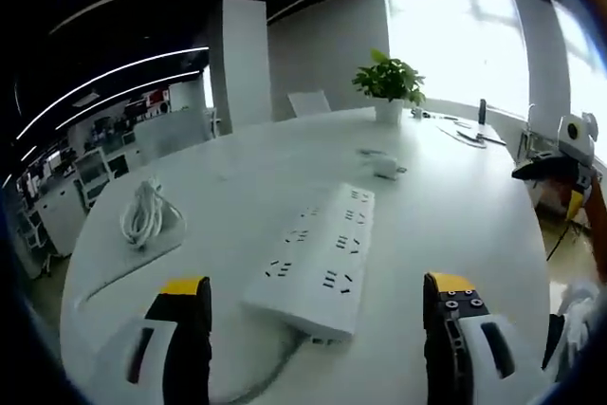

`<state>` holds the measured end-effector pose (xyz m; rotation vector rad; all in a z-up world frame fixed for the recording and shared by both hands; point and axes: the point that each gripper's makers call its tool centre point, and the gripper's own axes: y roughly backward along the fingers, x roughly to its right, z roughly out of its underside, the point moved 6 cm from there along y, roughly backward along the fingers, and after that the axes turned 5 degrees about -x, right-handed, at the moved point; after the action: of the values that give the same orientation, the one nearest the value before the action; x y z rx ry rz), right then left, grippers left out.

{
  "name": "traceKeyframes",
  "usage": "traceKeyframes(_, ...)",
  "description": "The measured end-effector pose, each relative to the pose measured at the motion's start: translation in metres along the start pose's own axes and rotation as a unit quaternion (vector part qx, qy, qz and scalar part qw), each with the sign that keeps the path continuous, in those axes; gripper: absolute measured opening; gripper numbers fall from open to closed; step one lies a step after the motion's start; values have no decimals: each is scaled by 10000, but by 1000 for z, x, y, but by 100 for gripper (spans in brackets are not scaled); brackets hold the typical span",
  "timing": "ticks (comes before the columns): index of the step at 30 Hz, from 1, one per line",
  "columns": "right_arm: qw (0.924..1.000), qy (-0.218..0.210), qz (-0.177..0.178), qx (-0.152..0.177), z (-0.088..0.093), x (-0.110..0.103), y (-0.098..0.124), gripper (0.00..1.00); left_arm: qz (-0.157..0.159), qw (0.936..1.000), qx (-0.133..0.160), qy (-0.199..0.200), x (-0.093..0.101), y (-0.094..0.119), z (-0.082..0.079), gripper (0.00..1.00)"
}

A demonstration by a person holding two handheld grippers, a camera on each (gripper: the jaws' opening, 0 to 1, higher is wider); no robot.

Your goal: Straighten the power strip on the desk, plug the charger into it

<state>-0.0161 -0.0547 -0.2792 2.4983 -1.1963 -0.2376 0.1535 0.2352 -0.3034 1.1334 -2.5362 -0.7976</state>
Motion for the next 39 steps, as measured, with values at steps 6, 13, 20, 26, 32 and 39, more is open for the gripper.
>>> traceKeyframes(6, 10000, -80, -39, -42, 5, 0, -4, 69, 141, 9997, -198, 17, -7, -18, 2, 93)
traceKeyframes(13, 9998, -145, -94, -41, 7, 2, -7, 69, 238, 9986, -467, -49, -13, -31, 7, 89)
traceKeyframes(20, 9997, -231, -120, -36, 10, 4, -8, 69, 315, 9979, -539, -145, -11, -35, 7, 83)
traceKeyframes(26, 9995, -297, -129, -32, 13, 6, -8, 69, 413, 9975, -554, -117, -12, -40, 7, 79)
traceKeyframes(32, 9992, -366, -128, -33, 15, 8, -8, 69, 409, 9976, -546, -126, -14, -39, 8, 73)
traceKeyframes(39, 9990, -412, -167, -47, 17, 7, -10, 69, 521, 9959, -746, 9, -19, -42, 12, 73)
